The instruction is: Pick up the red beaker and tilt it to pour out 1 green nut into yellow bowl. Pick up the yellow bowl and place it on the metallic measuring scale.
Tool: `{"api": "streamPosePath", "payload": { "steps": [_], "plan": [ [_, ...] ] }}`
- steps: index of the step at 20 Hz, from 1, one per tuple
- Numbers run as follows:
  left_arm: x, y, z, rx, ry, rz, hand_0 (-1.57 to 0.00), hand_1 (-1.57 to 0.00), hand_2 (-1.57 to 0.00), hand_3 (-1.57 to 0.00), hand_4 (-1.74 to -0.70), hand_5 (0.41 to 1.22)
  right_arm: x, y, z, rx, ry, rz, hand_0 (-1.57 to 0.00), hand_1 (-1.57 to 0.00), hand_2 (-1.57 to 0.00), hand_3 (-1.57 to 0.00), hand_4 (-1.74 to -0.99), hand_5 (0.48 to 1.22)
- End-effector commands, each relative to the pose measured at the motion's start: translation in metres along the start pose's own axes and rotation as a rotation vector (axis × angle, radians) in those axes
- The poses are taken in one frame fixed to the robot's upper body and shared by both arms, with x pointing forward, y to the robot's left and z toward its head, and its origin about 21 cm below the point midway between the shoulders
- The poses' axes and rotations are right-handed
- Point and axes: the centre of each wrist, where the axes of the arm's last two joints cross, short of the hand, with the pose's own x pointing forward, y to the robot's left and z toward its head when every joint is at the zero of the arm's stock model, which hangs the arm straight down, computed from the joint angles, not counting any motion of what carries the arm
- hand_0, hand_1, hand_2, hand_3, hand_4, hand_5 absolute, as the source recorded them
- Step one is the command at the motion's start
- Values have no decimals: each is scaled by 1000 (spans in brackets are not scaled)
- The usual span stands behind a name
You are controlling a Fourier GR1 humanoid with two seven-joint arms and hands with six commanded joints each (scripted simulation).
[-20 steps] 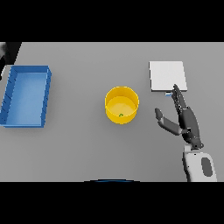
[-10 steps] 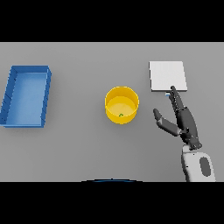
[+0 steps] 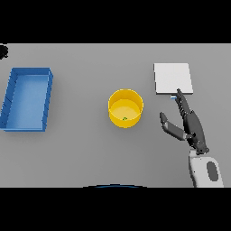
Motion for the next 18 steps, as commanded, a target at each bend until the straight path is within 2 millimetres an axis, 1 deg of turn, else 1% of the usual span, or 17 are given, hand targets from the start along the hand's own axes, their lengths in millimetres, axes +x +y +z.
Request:
{"api": "streamPosePath", "payload": {
  "steps": [1,2,4,6,7,8,9,10,11,12,13,14,15,16,17,18],
  "plan": [
    [-3,-1,4,11,-10,3,-1571,-1571,-1571,-1478,-1740,1221,1,-1,-4,-2,7,7,1,1,1,1,-1307,714],
    [-8,-1,7,25,-14,18,-1571,-1571,-1571,-1447,-1740,1221,0,-1,-3,2,1,6,1,1,1,1,-1309,716],
    [-23,-8,15,28,-7,24,-1571,-1571,-1571,-1386,-1740,1221,1,2,-1,5,-1,8,1,1,1,1,-1315,722],
    [-30,-12,20,29,-2,38,-1571,-1571,-1571,-1340,-1738,1221,0,3,3,1,0,13,1,1,1,1,-1327,724],
    [-34,-17,21,23,8,47,-1571,-1571,-1571,-1326,-1738,1190,2,0,2,0,-1,8,1,1,1,1,-1332,723],
    [-36,-19,23,23,4,61,-1571,-1571,-1571,-1319,-1737,1146,2,2,2,7,0,7,1,1,1,1,-1335,725],
    [-38,-20,27,17,-5,64,-1571,-1571,-1571,-1369,-1682,1106,4,3,1,9,0,10,1,1,1,1,-1336,727],
    [-41,-25,31,-3,-10,64,-1571,-1571,-1571,-1410,-1633,1041,1,7,3,10,10,16,1,1,1,1,-1332,729],
    [-45,-29,36,-17,-18,63,-1571,-1571,-1571,-1442,-1588,962,0,4,1,-3,19,25,1,1,1,1,-1326,728],
    [-47,-29,37,-26,-11,66,-1571,-1571,-1571,-1273,-1502,896,-1,3,1,-1,9,21,1,1,1,1,-1326,730],
    [-51,-28,40,-47,-14,56,-1571,-1571,-1571,-1085,-1368,847,1,1,0,1,3,24,1,1,1,1,-1326,731],
    [-52,-28,43,-58,-17,51,-1571,-1571,-1571,-935,-1253,810,0,2,2,3,-2,18,1,1,1,1,-1327,730],
    [-50,-29,49,-103,-38,64,-1571,-1520,-1410,-852,-1135,779,2,2,-3,-2,13,23,1,1,1,1,-1325,731],
    [-50,-27,55,-143,-60,85,-1437,-1291,-1163,-715,-1046,757,2,2,-3,-3,8,27,1,1,1,1,-1320,731],
    [-48,-23,57,-171,-68,94,-1227,-1038,-934,-580,-974,735,1,4,-2,0,2,26,1,1,1,1,-1320,729],
    [-45,-21,61,-199,-90,97,-982,-830,-747,-464,-922,716,1,2,-1,-4,4,19,1,1,1,1,-1321,727]
  ]
}}
